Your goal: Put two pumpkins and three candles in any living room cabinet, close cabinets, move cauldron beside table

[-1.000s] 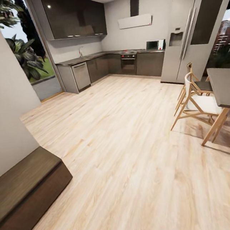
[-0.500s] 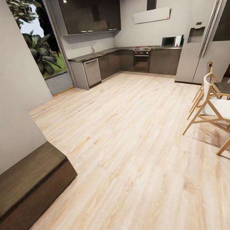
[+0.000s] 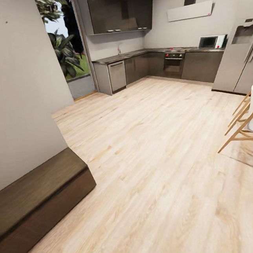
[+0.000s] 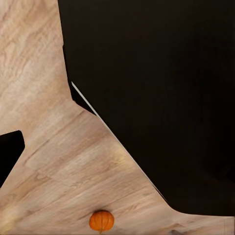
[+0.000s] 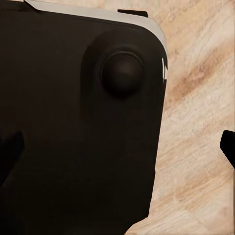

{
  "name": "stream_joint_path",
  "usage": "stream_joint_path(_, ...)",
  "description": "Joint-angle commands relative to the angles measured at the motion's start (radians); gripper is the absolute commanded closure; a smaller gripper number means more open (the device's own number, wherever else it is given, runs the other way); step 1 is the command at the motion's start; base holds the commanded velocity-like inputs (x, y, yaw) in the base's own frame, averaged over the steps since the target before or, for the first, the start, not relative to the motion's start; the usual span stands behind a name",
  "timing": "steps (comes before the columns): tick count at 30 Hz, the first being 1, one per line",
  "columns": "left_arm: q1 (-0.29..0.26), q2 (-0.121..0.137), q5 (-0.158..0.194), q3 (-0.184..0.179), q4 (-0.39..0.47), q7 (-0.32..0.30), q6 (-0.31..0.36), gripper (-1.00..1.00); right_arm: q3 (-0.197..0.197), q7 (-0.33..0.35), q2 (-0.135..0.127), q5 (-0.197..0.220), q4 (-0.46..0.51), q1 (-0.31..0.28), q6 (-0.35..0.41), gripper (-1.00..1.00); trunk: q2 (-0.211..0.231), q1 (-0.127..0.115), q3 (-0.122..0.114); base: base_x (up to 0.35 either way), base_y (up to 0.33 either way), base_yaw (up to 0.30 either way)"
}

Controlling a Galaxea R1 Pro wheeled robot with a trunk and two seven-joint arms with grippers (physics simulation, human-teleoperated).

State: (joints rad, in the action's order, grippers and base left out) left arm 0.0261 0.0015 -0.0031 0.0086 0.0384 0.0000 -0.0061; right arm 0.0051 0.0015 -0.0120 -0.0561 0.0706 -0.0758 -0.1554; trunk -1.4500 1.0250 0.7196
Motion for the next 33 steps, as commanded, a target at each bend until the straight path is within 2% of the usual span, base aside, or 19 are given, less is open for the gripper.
stream_joint_path(1,0.0,0.0,0.0,0.0,0.0,0.0,0.0,-1.0,0.001,0.0,0.0,0.0,0.0,0.0,0.0,-1.0,0.0,0.0,0.0,0.0,0.0,0.065)
stream_joint_path(8,0.0,0.0,0.0,0.0,0.0,0.0,0.0,-1.0,0.001,0.004,-0.002,0.0,0.0,0.0,0.0,-1.0,0.0,0.0,0.0,0.0,0.0,0.122)
stream_joint_path(28,0.0,0.0,0.0,0.001,0.0,0.0,0.0,-1.0,0.001,0.005,0.0,-0.001,-0.001,0.0,0.0,-1.0,0.0,0.0,0.0,0.0,0.0,0.283)
stream_joint_path(33,0.0,0.0,0.0,0.0,0.0,0.0,0.0,-1.0,0.019,0.005,0.0,-0.001,-0.001,0.0,0.0,-1.0,0.0,0.0,0.0,0.0,0.0,0.289)
